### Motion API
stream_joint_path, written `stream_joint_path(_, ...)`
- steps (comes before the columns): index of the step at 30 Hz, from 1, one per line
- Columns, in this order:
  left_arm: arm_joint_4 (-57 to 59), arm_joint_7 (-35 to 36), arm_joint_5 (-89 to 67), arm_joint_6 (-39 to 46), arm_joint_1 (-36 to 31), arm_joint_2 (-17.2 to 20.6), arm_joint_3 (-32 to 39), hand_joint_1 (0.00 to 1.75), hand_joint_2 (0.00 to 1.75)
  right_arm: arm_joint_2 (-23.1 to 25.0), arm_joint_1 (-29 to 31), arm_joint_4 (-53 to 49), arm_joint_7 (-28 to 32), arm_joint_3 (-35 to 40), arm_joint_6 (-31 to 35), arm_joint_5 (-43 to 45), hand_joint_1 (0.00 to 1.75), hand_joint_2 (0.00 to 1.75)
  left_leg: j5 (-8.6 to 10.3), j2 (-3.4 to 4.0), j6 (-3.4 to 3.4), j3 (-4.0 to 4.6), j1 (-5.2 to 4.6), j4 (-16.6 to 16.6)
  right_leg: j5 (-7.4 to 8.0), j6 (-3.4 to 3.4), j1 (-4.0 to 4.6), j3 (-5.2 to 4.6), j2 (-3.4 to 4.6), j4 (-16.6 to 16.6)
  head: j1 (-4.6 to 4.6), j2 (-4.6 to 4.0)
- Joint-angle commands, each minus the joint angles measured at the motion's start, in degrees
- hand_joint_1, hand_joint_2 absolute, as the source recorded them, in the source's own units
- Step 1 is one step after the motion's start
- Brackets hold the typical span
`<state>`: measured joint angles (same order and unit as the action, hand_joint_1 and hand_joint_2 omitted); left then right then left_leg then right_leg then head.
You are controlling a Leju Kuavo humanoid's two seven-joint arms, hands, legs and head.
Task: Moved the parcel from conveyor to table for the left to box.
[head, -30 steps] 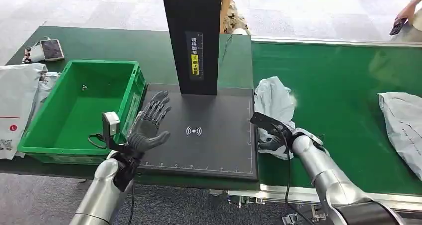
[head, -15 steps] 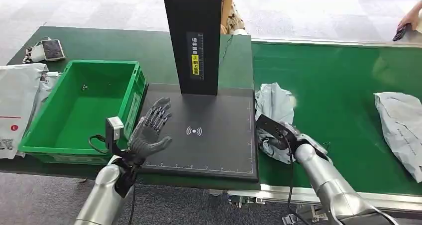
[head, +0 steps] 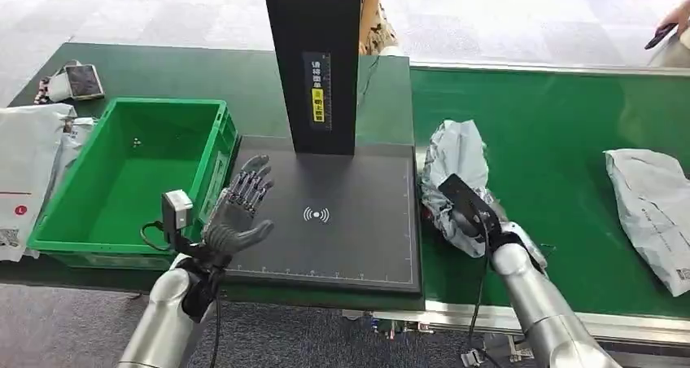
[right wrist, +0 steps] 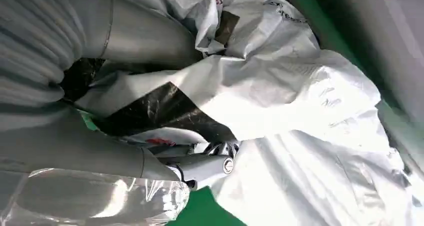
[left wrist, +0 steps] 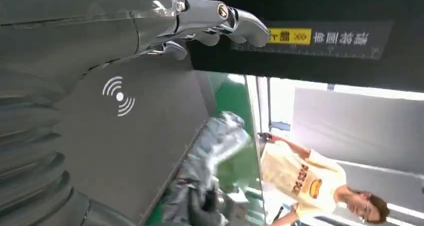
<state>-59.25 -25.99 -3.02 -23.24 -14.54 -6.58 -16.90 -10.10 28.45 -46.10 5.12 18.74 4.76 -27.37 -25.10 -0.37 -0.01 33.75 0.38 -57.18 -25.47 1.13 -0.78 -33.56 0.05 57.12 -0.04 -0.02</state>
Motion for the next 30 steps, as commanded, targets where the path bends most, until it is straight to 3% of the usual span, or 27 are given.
stream_joint_path(1,-0.81,-2.17,-0.53,3.17,1.43,-0.51,1.76,0.0,1.75,8.09,-1.81,-12.86,17.11,-11.79,17.79,5.67,1.75,1.75,-0.06,0.2,-0.04,-0.11,-0.01,0.04,-0.03,-0.09,0.01,0.0,0.17,0.01,-0.04,0.0)
stream_joint_path(21,-1.01,-2.38,-0.31,3.1,1.25,-0.28,1.87,0.0,1.75,7.76,-2.95,-15.09,17.43,-11.67,17.76,6.43,1.75,1.75,-0.02,0.08,-0.04,-0.14,0.02,0.11,-0.03,-0.1,0.02,0.08,0.03,-0.07,-0.02,0.0)
stream_joint_path(25,-0.45,-3.1,0.83,3.44,0.05,0.44,1.58,0.0,1.75,8.74,-3.71,-21.34,25.6,-11.88,21.09,12.04,1.75,1.75,-0.01,0.06,-0.03,-0.07,0.01,0.07,-0.03,-0.08,0.01,0.0,0.02,-0.02,-0.02,0.0)
stream_joint_path(27,0.84,-3.89,2.49,3.81,-0.96,1.69,1.19,0.0,1.75,5.88,-2.66,-22.01,24.1,-5.27,14.23,9.58,1.75,1.75,-0.02,0.09,-0.04,-0.03,-0.01,0.05,-0.03,-0.09,-0.01,-0.05,0.05,0.01,-0.02,0.0)
stream_joint_path(30,3.21,-6.61,3.25,4.58,-1.96,2.49,1.33,0.0,1.75,3.04,0.19,-17.61,21.83,8.15,3.12,-3.81,1.75,1.75,-0.03,0.24,-0.03,-0.07,0.01,0.05,0.01,-0.08,0.01,-0.04,0.21,-0.01,-0.02,0.0)
